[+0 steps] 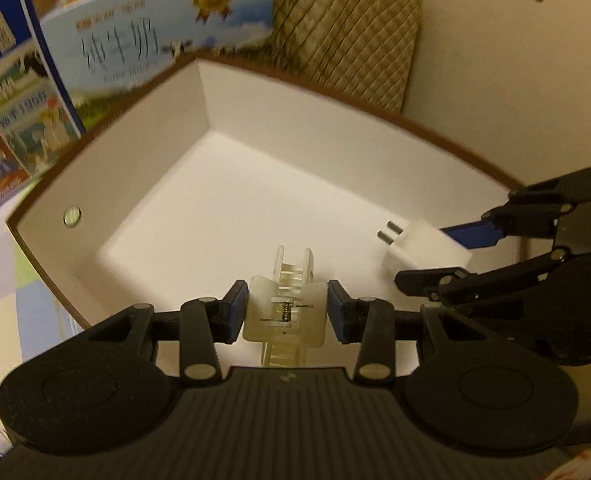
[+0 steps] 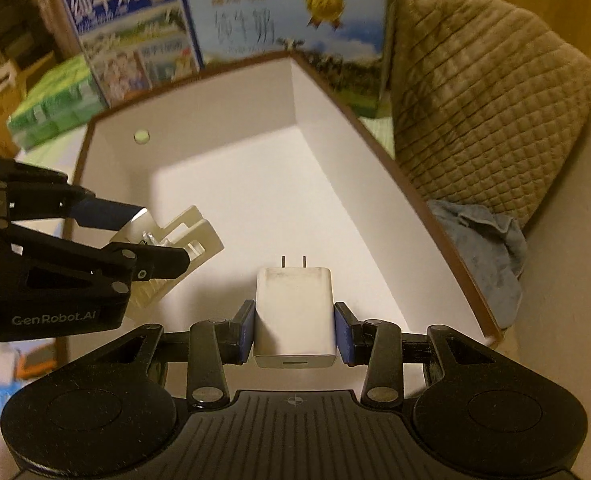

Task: Organize rigid objects
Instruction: 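Carry the clip rack and white charger with both tools over the brown box, then open both tools to drop the clip rack and charger into the box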

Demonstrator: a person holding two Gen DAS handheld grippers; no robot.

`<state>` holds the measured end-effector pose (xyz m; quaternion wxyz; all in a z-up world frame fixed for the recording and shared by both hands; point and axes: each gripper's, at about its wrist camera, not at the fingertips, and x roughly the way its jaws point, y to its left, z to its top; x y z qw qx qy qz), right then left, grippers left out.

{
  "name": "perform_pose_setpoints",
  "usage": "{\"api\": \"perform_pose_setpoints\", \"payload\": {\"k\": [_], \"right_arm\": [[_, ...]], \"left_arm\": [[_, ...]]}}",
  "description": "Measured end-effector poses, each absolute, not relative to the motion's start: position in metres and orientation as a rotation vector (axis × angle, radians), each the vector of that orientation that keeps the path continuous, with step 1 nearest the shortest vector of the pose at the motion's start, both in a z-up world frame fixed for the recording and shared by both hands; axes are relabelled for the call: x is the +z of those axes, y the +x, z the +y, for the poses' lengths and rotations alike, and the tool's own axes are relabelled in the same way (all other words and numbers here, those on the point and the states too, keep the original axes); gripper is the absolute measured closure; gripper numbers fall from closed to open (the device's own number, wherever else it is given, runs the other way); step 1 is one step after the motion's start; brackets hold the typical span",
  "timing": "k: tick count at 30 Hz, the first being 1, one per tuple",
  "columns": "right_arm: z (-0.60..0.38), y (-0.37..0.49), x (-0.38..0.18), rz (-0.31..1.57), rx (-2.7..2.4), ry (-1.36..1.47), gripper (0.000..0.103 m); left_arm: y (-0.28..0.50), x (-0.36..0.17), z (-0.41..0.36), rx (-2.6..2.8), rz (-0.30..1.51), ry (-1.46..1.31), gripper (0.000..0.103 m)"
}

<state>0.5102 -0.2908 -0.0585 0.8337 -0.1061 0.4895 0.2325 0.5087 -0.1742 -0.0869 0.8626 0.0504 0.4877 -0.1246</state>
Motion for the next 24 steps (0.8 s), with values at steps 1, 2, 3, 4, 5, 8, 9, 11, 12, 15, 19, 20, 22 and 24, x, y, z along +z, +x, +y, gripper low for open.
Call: {"api": "perform_pose_setpoints", "payload": {"k": [1,2,3,4,5,8,9,11,12,15,19,20,22,24], "right_arm": [[-0.289,0.513,-0.062,1.05,0.496,-0.243,0.065],[-0.287,0.515,-0.067,1.064,0.5,-0.26,0.065],[-0.286,0.517,-0.071,1.08,0.499,-0.275,0.065],[-0.285,0.519,-0.075,1.096,0.496,-0.289,0.065],[-0.283,0.522,-0.078,1.107,0.494,-0.301,0.065],[-0.283,0.526,-0.086,1.127,0.495,-0.322,0.065],[-0.283,0.526,-0.088,1.134,0.498,-0.324,0.065],[-0.282,0.527,-0.091,1.15,0.504,-0.333,0.065],[-0.281,0.527,-0.092,1.148,0.509,-0.344,0.065],[-0.279,0.525,-0.093,1.152,0.481,-0.382,0.058],[-0.285,0.524,-0.088,1.146,0.471,-0.325,0.048],[-0.286,0.524,-0.086,1.141,0.474,-0.315,0.047],[-0.287,0.522,-0.083,1.133,0.473,-0.312,0.045],[-0.284,0.519,-0.079,1.124,0.473,-0.313,0.045]], "left_arm": [[0.511,-0.091,-0.174,-0.26,1.04,0.102,0.066],[0.513,-0.096,-0.173,-0.259,1.058,0.096,0.066],[0.514,-0.101,-0.174,-0.26,1.077,0.092,0.066],[0.515,-0.105,-0.174,-0.263,1.093,0.091,0.065],[0.517,-0.109,-0.175,-0.264,1.106,0.091,0.065],[0.521,-0.117,-0.175,-0.268,1.136,0.091,0.066],[0.522,-0.118,-0.176,-0.269,1.14,0.091,0.066],[0.523,-0.119,-0.176,-0.268,1.144,0.09,0.057],[0.524,-0.118,-0.175,-0.268,1.143,0.089,0.054],[0.524,-0.113,-0.173,-0.26,1.133,0.099,0.05],[0.522,-0.103,-0.168,-0.26,1.115,0.089,0.048],[0.521,-0.102,-0.17,-0.257,1.111,0.09,0.046],[0.521,-0.098,-0.17,-0.254,1.105,0.09,0.046],[0.52,-0.095,-0.169,-0.25,1.101,0.089,0.046]]}}
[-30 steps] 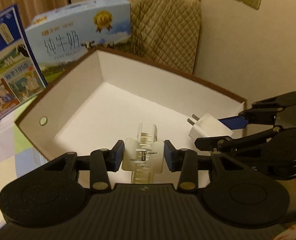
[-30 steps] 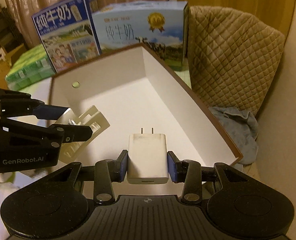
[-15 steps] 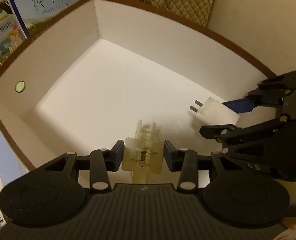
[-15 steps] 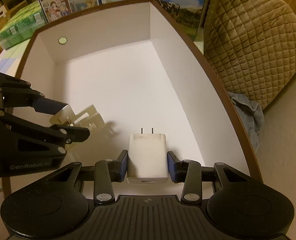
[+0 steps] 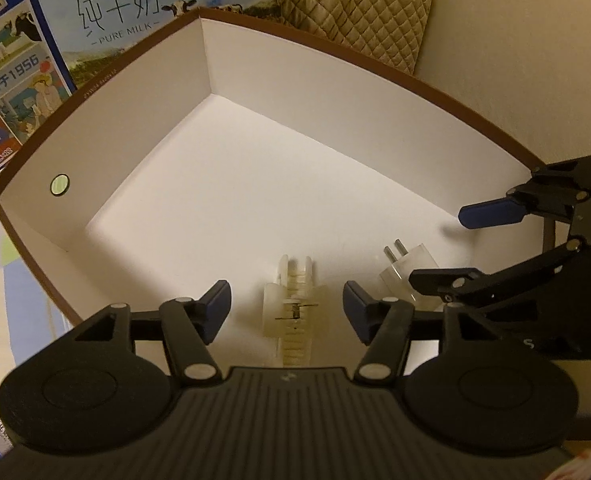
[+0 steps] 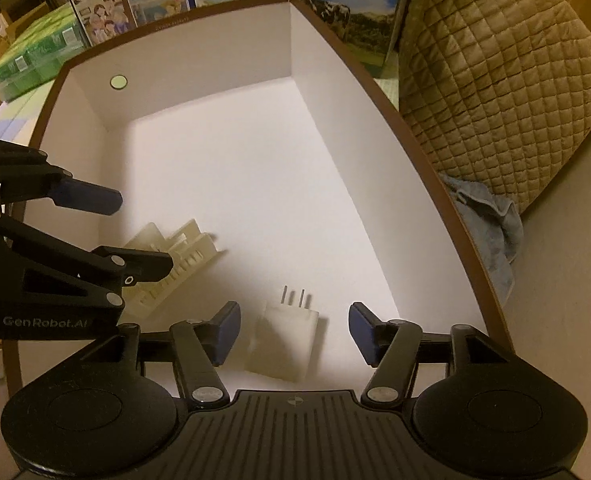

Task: Organize rigid objects
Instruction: 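Open both tools to drop the clip rack and charger into the box, then withdraw both tools from the box back over the table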

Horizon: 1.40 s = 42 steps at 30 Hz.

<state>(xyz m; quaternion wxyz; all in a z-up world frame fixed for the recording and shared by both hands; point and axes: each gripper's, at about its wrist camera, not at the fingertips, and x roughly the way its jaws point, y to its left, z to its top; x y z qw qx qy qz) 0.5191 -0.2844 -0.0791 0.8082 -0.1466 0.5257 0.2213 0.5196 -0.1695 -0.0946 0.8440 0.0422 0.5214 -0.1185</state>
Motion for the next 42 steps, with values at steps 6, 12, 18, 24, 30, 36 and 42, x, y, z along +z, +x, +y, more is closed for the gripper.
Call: {"api": "perform_pose_setpoints", "payload": {"k": [6,12,18,24,30,36,42], "right_arm": [[-0.281,0.513,-0.073,1.104,0.472,-0.296,0.044],[-0.281,0.504,-0.064,1.073,0.469,-0.289,0.044],[-0.284,0.495,-0.055,1.047,0.458,-0.272,0.043],[-0.293,0.482,-0.038,0.992,0.442,-0.219,0.043],[-0.31,0.459,-0.007,0.886,0.405,-0.104,0.043],[-0.32,0.425,0.02,0.802,0.391,-0.022,0.043],[-0.313,0.375,0.035,0.743,0.434,0.034,0.043]], "left_arm": [[0.514,-0.084,-0.168,-0.248,1.079,0.091,0.046],[0.505,-0.074,-0.166,-0.24,1.057,0.086,0.046],[0.493,-0.064,-0.163,-0.231,1.022,0.08,0.046],[0.478,-0.046,-0.155,-0.225,0.98,0.065,0.046],[0.456,-0.016,-0.143,-0.226,0.907,0.053,0.046],[0.421,0.013,-0.123,-0.244,0.848,0.026,0.046],[0.376,0.029,-0.097,-0.266,0.805,0.02,0.046]]}}
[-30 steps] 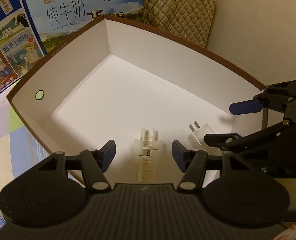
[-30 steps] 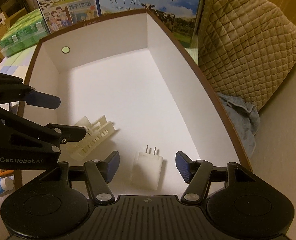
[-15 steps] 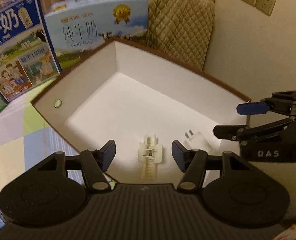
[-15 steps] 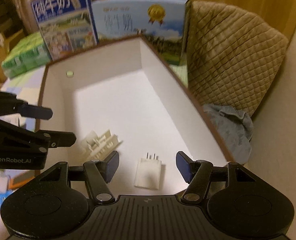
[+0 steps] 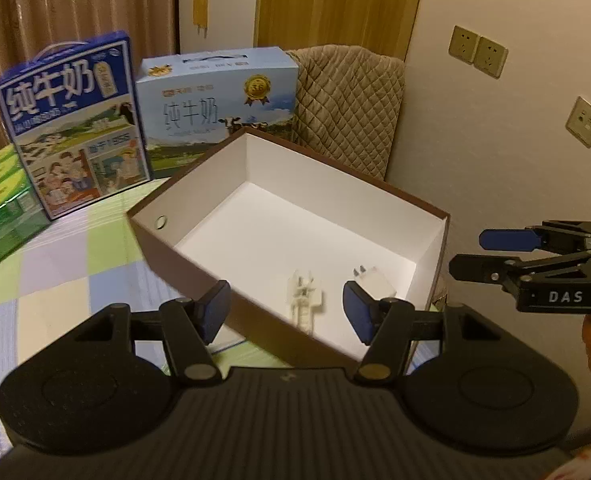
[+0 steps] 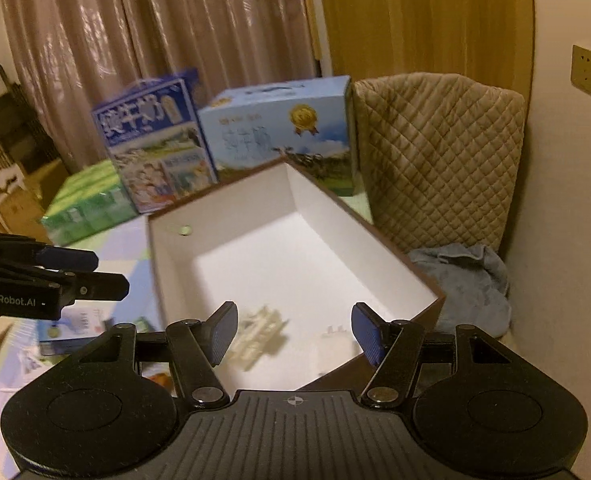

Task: Organize rigid objects
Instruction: 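Withdraw both tools from the box back over the table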

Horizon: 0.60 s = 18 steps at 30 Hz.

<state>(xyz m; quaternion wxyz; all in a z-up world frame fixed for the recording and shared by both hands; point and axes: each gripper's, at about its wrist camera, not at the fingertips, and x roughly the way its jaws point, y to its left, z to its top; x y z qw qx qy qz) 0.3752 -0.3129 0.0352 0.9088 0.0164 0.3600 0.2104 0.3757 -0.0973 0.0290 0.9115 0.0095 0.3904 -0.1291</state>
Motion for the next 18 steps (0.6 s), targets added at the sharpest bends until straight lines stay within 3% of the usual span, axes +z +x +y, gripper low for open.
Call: {"api": "perform_pose_setpoints", "payload": {"k": [18], "right_arm": [[-0.232,0.281,0.02,0.811,0.592,0.084,0.043]], "left_arm": [[0.271,0.007,0.023,-0.132,0.899,-0.044,0.046]]}}
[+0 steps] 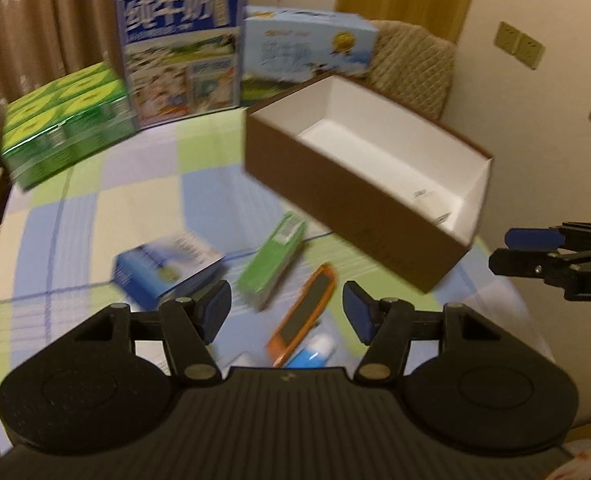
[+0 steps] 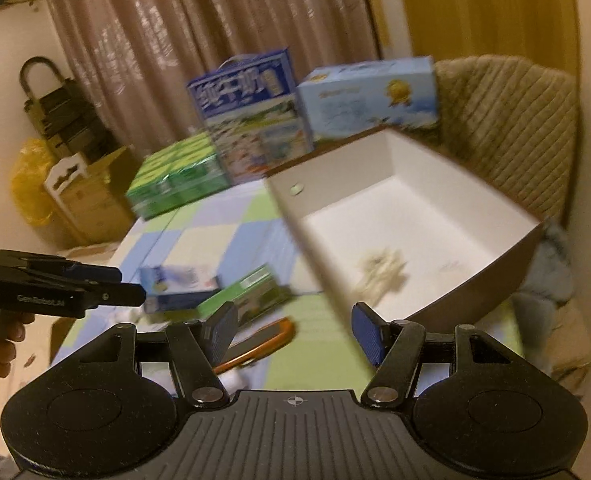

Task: Organize rigid objects
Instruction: 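Withdraw both tools from the box back over the table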

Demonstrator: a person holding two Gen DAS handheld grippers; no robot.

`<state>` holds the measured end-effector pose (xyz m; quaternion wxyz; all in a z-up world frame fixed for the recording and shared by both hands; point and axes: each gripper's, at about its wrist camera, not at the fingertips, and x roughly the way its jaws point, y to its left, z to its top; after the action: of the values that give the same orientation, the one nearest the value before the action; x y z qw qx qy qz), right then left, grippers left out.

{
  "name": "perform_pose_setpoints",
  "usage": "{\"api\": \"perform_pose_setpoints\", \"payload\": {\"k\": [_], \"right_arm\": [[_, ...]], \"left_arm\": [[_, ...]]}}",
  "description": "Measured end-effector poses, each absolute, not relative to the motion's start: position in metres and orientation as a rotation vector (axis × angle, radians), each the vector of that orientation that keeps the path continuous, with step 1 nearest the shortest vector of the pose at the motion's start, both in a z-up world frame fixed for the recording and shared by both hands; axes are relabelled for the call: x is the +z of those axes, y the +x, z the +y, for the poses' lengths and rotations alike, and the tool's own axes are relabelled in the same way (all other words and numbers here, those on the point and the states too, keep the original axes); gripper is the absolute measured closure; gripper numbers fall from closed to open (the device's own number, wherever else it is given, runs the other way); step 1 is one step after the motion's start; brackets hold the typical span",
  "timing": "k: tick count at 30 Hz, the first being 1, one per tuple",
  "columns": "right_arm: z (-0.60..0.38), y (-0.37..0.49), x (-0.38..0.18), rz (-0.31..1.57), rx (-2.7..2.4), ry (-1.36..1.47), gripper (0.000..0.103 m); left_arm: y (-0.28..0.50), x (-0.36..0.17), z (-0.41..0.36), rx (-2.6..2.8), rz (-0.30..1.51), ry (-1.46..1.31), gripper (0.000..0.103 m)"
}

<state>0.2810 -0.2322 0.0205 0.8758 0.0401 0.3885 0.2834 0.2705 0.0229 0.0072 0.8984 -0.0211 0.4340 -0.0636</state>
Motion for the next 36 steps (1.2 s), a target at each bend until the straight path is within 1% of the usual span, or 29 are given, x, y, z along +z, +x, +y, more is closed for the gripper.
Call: {"api": "perform_pose_setpoints", "payload": {"k": [9,18,29,32,36], "right_arm": [[-0.183,0.278,-0.018,0.937,0.634,0.032,0.043],[-0.155,0.283,-0.06,1.069,0.597,0.019,0.043],[-0.132,0.303,-0.086,1.031,0.577,-0.119,0.043],[-0.131,0.312,-0.089,1.053,0.584,-0.098,0.043],[-0.122,0.312,-0.098,1.13,0.586,-0.061,0.043]], "left_arm": [[0.236,-0.013,0.069,-0.029,0.951,-0.076,0.046],[0.218,-0.047,0.087,0.016,1.018,-0.08,0.047],[0.207,-0.065,0.115,0.099,1.045,-0.12,0.047],[0.202,-0.068,0.122,0.128,1.052,-0.135,0.047],[0.199,-0.073,0.131,0.162,1.067,-0.154,0.048]]}}
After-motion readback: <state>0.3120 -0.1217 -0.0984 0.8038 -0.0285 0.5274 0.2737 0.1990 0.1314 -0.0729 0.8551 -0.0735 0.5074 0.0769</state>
